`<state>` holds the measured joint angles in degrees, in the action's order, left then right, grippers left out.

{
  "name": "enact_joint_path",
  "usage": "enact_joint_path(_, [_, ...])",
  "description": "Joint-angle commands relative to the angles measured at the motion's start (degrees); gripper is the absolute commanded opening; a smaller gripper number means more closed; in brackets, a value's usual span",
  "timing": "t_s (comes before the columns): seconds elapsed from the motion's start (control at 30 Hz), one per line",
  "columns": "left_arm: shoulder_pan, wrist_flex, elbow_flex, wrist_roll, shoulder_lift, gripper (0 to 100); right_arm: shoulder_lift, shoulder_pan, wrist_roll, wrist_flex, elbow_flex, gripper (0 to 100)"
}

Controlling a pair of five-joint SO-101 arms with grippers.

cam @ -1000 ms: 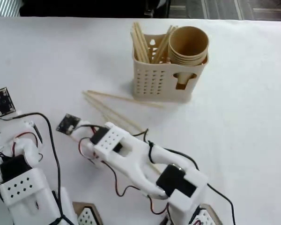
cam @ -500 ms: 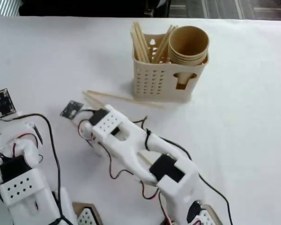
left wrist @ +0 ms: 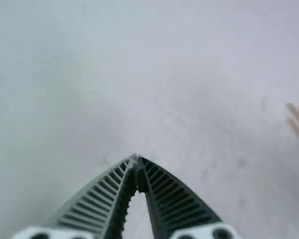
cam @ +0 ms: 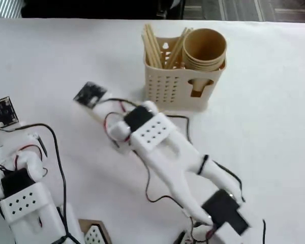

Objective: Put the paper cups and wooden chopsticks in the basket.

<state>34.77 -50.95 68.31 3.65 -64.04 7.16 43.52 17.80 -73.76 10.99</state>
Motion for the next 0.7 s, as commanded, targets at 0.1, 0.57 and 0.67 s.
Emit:
enact_joint_path(0.1, [0.4,1.3,-0.4,-0.6,-1.0,2,13.1,-8.7,1.1,0.7,-3.2,1.9])
enact_joint_path(0.57, [0.4,1.5,0.8,-0.6,-1.0,2,18.8,-21.5,0.4,24.5,-14.9,1.9])
enact_joint_path(0.67, [0.4,1.5,0.9,-0.6,-1.0,2,18.5,-23.3,-4.0,31.6,-14.9,1.9])
